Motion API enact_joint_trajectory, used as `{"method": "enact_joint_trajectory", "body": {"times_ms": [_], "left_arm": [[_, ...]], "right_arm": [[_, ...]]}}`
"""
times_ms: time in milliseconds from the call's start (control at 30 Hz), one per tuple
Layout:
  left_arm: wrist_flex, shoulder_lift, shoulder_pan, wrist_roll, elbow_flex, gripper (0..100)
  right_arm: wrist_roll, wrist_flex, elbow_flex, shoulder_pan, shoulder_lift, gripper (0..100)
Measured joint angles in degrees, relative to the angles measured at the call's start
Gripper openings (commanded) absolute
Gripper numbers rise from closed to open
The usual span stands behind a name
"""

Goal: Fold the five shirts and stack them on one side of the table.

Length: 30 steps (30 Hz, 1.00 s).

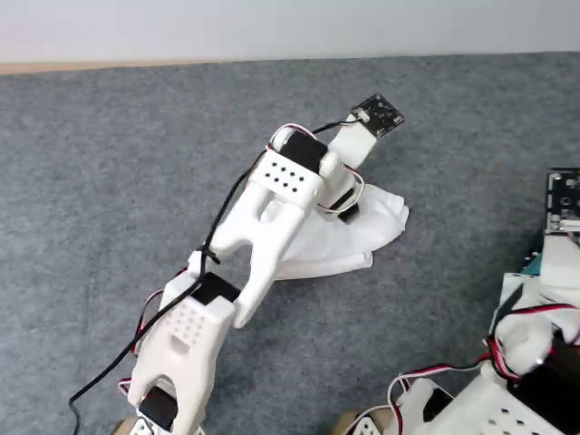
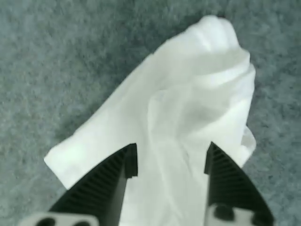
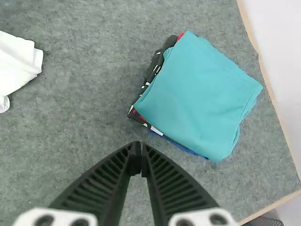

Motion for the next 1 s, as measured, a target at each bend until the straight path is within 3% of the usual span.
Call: {"method": "enact_joint_trajectory", "body": {"times_ms": [533, 800, 1000], "left_arm": [[3.96, 20.31, 0.0, -2.64, -21.71, 23], [9.67, 21.63, 1.76, -6.77, -25.58, 0], [12.04, 20.92, 3.52, -8.26, -29.19, 1]], "right_arm": [[0.09, 0.0, 0.0, 0.26, 0.0, 1.0], [0.09, 0.0, 0.0, 0.26, 0.0, 1.0], [0.09, 0.0, 0.0, 0.26, 0.0, 1.0]]}}
